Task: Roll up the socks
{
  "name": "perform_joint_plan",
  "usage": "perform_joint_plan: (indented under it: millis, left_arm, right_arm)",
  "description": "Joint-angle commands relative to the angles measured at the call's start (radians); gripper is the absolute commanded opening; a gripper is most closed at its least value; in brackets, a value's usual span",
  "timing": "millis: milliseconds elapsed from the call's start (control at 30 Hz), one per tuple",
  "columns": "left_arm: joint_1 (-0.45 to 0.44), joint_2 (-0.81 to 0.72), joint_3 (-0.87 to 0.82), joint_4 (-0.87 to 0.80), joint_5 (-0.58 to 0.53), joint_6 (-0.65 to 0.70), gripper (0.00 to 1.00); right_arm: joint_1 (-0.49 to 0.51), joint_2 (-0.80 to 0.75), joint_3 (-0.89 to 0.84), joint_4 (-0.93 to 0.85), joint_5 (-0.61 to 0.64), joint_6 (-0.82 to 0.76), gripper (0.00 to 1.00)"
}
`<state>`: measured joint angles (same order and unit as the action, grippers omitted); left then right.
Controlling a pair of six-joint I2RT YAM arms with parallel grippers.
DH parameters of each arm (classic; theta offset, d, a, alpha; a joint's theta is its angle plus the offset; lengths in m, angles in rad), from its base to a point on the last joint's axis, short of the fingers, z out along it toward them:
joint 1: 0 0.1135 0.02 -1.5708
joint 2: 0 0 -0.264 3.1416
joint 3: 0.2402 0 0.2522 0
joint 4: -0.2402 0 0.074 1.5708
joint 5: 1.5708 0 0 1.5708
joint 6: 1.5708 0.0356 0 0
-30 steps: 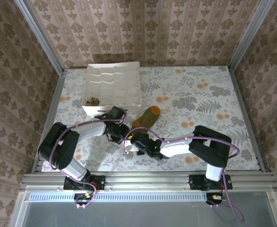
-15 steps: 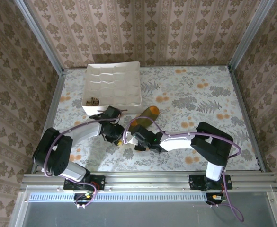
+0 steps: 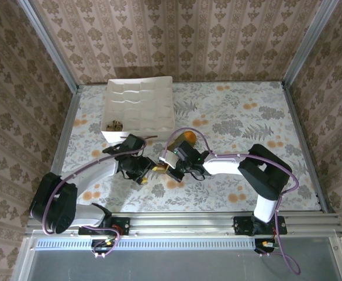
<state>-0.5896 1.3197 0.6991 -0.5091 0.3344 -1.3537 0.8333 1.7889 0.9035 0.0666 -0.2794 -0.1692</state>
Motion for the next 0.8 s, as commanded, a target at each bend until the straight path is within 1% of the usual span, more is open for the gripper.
perform_joint_plan:
  millis: [0, 200, 300, 433, 567, 700, 767]
  left_arm:
    - [-0.02, -0.009, -0.021, 0.076, 0.011, -0.05, 0.56]
    - [-0.047, 0.024, -0.018, 0.171, 0.0, -0.073, 0.55]
    - [-0.055, 0.06, -0.01, 0.208, -0.003, -0.078, 0.55]
    - [-0.067, 0.108, 0.0, 0.277, -0.009, -0.094, 0.55]
    - [-0.079, 0.149, 0.004, 0.315, -0.006, -0.114, 0.53]
    - [-0.088, 0.187, -0.007, 0.373, -0.01, -0.142, 0.5]
    - [-0.091, 0.215, 0.003, 0.374, -0.015, -0.143, 0.49]
  right_arm:
    - [-0.031, 0.057, -0.041, -0.161, -0.139, 0.119, 0.0]
    - [-0.103, 0.069, -0.074, -0.117, -0.254, 0.208, 0.0]
    - [-0.138, 0.088, -0.08, -0.099, -0.327, 0.244, 0.0]
    - [-0.177, 0.118, -0.08, -0.088, -0.391, 0.286, 0.0]
    - [-0.217, 0.156, -0.062, -0.108, -0.428, 0.328, 0.0]
    - [-0.234, 0.175, -0.052, -0.126, -0.452, 0.335, 0.0]
    - [-0.238, 0.184, -0.049, -0.13, -0.46, 0.341, 0.0]
